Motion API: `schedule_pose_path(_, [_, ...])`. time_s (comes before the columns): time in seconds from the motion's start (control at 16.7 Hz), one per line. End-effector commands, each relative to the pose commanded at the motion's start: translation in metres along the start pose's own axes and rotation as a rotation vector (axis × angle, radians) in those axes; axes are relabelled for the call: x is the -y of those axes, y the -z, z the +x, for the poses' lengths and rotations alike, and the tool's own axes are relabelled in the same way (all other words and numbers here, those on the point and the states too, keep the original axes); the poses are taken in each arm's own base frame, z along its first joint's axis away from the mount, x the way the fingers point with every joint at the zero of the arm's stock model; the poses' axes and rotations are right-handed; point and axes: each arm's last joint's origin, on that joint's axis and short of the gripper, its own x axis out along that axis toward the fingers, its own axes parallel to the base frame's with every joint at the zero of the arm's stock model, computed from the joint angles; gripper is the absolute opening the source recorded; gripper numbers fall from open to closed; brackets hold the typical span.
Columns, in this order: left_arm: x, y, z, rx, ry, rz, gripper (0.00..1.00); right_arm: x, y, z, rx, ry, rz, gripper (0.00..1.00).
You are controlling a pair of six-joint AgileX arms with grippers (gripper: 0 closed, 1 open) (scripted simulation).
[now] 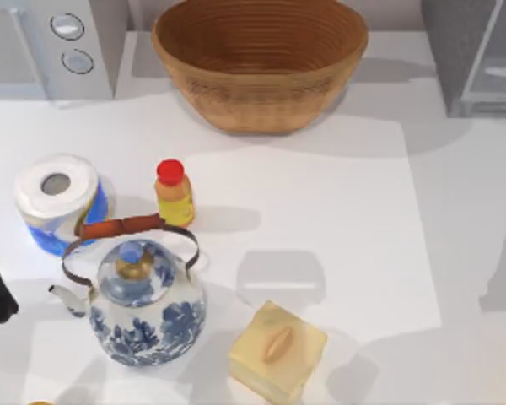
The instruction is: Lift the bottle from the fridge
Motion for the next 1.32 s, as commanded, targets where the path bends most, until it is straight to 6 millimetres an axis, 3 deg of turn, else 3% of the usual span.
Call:
schedule_pose_path(0.24, [0.000, 0.000, 0.000, 0.000, 0.000, 0.000, 1.00, -0.002, 0.013, -0.005, 0.001, -0.003, -0.002, 0.00])
schedule_pose_path(0.6, [0.000, 0.000, 0.000, 0.000, 0.000, 0.000, 1.00, -0.001, 0.012, -0.005, 0.000, -0.002, -0.001, 0.00])
schedule_pose_path(1.02, [0.000, 0.000, 0.000, 0.000, 0.000, 0.000, 1.00, -0.012, -0.034, 0.004, 0.137, 0.010, -0.014, 0.00])
schedule_pose_path(1.2, [0.000, 0.000, 0.000, 0.000, 0.000, 0.000, 1.00, -0.027, -0.047, 0.022, 0.135, 0.016, -0.009, 0.00])
schedule_pose_path(1.32, [0.000, 0.000, 0.000, 0.000, 0.000, 0.000, 1.00, -0.043, -0.044, 0.039, 0.087, 0.018, -0.015, 0.00])
